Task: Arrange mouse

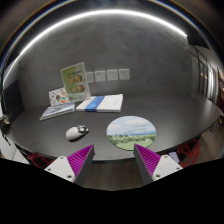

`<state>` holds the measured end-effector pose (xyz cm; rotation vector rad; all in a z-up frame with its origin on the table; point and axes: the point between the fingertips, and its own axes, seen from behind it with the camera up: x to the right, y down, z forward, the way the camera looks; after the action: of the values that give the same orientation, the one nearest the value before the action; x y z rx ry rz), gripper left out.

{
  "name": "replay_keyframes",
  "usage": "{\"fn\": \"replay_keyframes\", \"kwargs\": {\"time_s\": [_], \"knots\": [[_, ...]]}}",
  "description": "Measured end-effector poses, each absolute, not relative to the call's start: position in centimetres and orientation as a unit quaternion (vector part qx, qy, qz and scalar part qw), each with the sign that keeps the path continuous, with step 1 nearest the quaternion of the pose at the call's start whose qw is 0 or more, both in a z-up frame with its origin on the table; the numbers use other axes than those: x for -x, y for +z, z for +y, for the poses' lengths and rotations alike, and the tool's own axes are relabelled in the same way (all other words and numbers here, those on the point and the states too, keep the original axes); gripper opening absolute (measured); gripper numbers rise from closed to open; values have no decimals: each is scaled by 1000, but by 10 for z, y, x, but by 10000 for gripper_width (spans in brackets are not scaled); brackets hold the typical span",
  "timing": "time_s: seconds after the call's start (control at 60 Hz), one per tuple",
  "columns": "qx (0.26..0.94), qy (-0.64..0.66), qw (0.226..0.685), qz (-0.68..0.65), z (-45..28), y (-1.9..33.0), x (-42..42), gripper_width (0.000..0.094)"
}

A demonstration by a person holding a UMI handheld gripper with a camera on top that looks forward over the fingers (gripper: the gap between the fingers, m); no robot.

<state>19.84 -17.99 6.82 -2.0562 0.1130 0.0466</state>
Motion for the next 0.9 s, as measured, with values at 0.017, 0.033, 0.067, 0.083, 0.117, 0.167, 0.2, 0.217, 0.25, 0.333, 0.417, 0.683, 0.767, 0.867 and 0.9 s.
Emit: {"fn": "replay_keyframes", "kwargs": {"time_s": [0.017, 0.033, 0.067, 0.083, 0.117, 0.167, 0.2, 0.217, 0.25, 0.333, 0.417, 0.683, 0.767, 0.867, 0.9], "knots": [[856, 22, 515, 44, -180, 69, -196, 823], [856, 24, 515, 40, -181, 69, -193, 823], [856, 29, 516, 33, -181, 70, -187, 822], [855, 30, 516, 30, -181, 70, -184, 822], [854, 34, 518, 23, -181, 71, -178, 824], [852, 41, 522, 12, -182, 72, -170, 824], [852, 48, 521, 5, -180, 71, -163, 822], [852, 52, 520, 0, -179, 69, -159, 822], [853, 61, 518, -11, -177, 65, -153, 825], [849, 88, 520, -39, -169, 59, -132, 824], [848, 122, 510, -72, -160, 42, -102, 824], [851, 152, 485, -134, -103, 3, -29, 821], [856, 148, 476, -139, -85, -3, -14, 824], [862, 126, 471, -137, -63, -7, -3, 822], [864, 115, 472, -131, -54, -7, -1, 823]]}}
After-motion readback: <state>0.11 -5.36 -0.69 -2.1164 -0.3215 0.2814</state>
